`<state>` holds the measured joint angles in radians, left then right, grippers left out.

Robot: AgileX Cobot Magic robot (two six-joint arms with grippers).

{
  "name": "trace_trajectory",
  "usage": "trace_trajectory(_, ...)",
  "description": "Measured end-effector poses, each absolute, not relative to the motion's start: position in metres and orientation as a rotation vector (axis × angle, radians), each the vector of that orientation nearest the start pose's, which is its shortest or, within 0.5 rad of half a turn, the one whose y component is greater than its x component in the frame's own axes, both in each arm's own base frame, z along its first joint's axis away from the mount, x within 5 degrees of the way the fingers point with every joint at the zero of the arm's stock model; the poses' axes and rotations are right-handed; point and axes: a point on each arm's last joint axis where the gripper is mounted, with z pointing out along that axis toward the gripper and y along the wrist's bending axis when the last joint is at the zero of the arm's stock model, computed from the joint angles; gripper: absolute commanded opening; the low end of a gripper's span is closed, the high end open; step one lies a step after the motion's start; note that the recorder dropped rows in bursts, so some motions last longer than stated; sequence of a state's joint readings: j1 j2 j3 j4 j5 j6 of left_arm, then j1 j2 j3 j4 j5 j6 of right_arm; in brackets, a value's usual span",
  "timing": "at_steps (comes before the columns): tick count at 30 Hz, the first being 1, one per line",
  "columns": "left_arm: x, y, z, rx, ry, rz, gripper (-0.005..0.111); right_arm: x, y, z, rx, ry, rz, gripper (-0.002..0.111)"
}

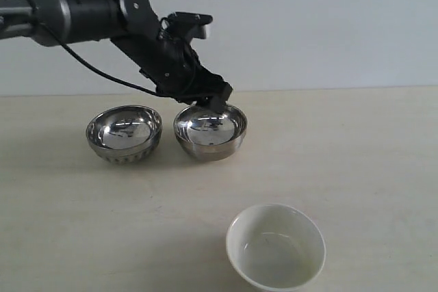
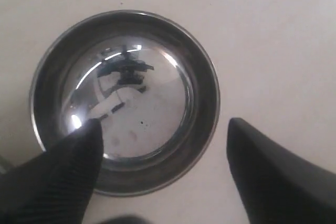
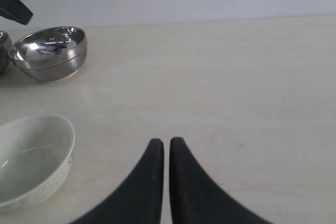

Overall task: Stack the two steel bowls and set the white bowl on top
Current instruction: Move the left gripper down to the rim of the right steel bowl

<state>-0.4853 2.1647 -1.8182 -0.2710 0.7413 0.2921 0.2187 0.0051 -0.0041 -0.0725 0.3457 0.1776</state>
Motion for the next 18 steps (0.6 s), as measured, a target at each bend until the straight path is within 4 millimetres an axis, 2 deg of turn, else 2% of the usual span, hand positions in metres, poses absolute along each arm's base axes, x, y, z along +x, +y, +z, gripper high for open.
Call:
trace_trajectory(7,0.437,-0.259,0.18,0.853,2.481,-0.342,0.063,0.053,0.009,0.183,-0.083,1.832,0.208,0.0)
trace_trajectory(11,0.436,-0.265,0.17,0.874,2.492,-0.335,0.063,0.053,0.009,0.183,-0.083,1.832,0.208,0.0)
trace_trajectory(18,0.425,-0.28,0.165,0.954,2.496,-0.323,0.063,0.053,0.009,0.183,-0.083,1.832,0.208,0.0)
